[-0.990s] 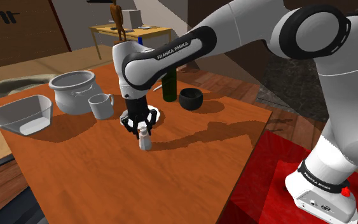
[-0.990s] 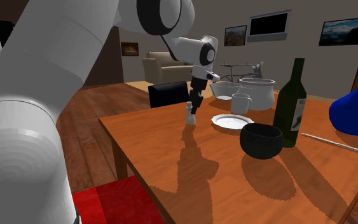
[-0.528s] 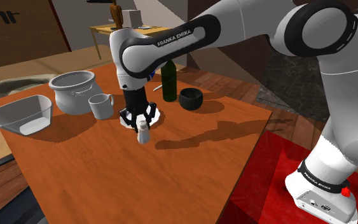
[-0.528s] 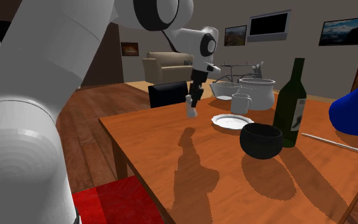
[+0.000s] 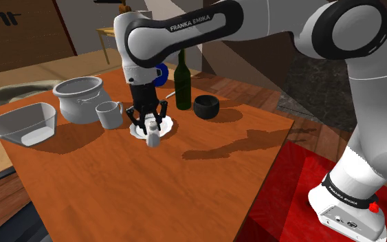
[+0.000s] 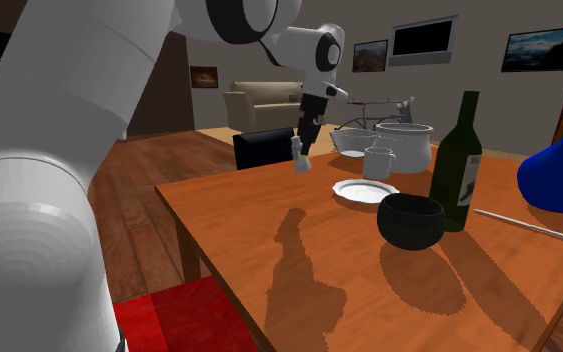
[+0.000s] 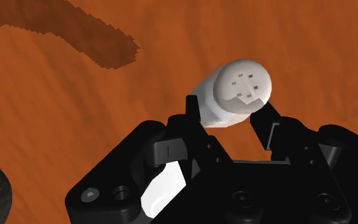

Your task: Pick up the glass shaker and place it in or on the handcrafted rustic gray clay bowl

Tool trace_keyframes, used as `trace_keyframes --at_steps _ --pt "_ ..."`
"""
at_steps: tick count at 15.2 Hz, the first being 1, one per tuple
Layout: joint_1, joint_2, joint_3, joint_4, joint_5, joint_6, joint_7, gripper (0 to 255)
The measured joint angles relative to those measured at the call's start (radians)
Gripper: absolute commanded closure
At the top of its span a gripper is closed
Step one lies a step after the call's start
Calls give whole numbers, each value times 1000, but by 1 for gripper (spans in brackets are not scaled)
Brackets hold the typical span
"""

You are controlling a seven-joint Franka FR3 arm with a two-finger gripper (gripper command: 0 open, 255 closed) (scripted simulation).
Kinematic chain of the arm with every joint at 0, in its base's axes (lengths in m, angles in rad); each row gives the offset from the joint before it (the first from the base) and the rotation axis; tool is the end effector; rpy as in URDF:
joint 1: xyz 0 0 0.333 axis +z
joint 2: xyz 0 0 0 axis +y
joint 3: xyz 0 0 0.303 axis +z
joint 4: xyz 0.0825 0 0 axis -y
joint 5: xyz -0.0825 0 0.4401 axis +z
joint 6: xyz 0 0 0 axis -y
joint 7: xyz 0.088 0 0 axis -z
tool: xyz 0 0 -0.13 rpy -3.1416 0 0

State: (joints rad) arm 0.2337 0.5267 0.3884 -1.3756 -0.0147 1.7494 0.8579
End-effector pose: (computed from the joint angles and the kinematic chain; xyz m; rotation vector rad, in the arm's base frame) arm 0.6204 0.3904 0.3695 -3.0422 0.4120 0.3176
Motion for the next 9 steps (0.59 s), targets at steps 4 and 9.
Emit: trace_keyframes --at_steps 4,9 --pt "4 -5 2 48 1 -52 6 255" --pt "9 -8 5 111 2 -117 12 255"
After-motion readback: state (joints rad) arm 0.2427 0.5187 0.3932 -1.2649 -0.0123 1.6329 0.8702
